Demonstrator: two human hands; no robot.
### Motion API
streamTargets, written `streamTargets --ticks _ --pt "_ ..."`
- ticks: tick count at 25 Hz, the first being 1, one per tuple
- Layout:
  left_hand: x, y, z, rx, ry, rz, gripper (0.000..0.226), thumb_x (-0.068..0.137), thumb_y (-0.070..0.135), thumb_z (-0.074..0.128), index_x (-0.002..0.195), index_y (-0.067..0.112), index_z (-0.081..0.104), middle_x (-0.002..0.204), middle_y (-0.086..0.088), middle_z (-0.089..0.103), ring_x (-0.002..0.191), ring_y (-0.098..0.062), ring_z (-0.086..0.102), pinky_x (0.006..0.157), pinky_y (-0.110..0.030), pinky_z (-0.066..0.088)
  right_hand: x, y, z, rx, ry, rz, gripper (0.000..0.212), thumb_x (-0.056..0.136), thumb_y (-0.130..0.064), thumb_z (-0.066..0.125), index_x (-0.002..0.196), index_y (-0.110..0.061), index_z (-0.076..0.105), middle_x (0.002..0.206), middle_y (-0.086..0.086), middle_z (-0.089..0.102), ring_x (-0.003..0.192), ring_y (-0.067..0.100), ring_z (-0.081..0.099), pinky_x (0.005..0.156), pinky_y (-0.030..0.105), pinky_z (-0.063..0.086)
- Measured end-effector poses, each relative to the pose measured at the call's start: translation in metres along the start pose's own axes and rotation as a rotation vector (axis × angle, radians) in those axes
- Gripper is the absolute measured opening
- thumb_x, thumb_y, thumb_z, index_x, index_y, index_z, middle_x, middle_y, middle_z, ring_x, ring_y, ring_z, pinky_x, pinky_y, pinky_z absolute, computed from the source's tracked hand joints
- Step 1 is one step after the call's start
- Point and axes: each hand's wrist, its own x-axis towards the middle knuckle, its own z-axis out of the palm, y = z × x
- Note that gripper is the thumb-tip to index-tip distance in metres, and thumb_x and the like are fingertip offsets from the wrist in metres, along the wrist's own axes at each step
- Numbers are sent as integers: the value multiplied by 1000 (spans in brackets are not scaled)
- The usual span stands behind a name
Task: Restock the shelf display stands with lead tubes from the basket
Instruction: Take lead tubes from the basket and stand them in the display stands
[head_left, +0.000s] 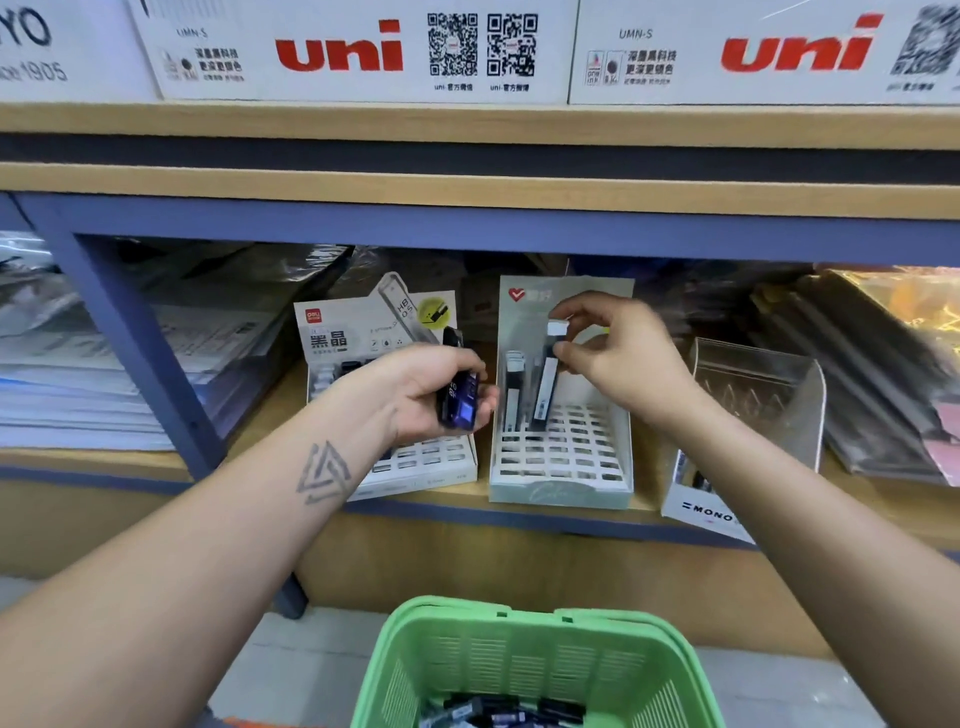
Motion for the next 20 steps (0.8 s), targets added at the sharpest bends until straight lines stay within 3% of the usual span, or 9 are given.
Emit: streamTargets --ticks 5,13,17,20 --pt "7 0 3 -63 23 7 16 105 8 44 102 -3 55 86 -20 64 75 -26 64 52 -37 60 -6 10 16 29 62 -42 27 89 -11 74 108 -27 64 100 -8 67 76 7 73 74 24 59" --pt "6 0 -3 -59 45 2 16 106 7 43 105 -4 54 87 -20 65 76 -27 65 60 -42 61 -9 12 39 -2 30 -91 24 90 -9 73 108 -23 64 93 -12 64 78 6 70 76 27 60" --pt "4 -1 -5 -49 30 10 17 106 7 42 100 -4 53 88 -20 65 78 -27 66 85 -48 54 -10 11 43 9 35 -108 23 90 -8 73 105 -23 64 92 -8 65 79 8 70 72 24 57" --pt "3 -1 -5 -49 38 22 17 106 7 42 98 -4 53 89 -21 65 80 -28 65 90 -48 49 -10 9 45 10 20 -119 22 89 -8 74 104 -21 65 93 -5 66 79 9 70 72 25 57"
